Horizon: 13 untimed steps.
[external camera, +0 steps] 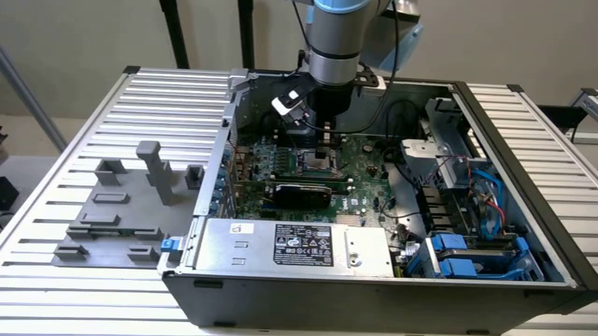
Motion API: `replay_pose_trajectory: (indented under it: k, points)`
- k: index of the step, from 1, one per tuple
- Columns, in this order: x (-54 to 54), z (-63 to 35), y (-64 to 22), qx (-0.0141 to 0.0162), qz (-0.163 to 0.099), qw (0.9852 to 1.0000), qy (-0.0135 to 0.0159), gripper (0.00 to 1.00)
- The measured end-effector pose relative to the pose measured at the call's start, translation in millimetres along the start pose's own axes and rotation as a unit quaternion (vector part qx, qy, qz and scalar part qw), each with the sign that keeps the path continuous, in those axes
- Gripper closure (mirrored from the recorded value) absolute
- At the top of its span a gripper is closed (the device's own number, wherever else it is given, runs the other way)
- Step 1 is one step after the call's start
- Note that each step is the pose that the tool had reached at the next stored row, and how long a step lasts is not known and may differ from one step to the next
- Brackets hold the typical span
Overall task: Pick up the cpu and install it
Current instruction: 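Close the cpu cover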
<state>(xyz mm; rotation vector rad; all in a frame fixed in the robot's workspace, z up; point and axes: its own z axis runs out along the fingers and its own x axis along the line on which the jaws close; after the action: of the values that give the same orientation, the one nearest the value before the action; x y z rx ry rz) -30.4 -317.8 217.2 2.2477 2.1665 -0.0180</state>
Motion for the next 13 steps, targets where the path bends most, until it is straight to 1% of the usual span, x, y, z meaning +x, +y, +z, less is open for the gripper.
replay_pose_trajectory:
  k: [2,5,7,13]
  points:
    - [0.1,-4.2,5.9,0.0015,0.000,1.0000,0.0001,0.89]
    - [-0.2,-10.6,17.5,0.0048,0.000,1.0000,-0.0001,0.89]
    - [-0.8,-15.7,24.7,0.0073,0.000,1.0000,-0.0002,0.89]
    - [-3.6,-32.8,42.8,0.0145,0.000,0.9999,-0.0004,0.89]
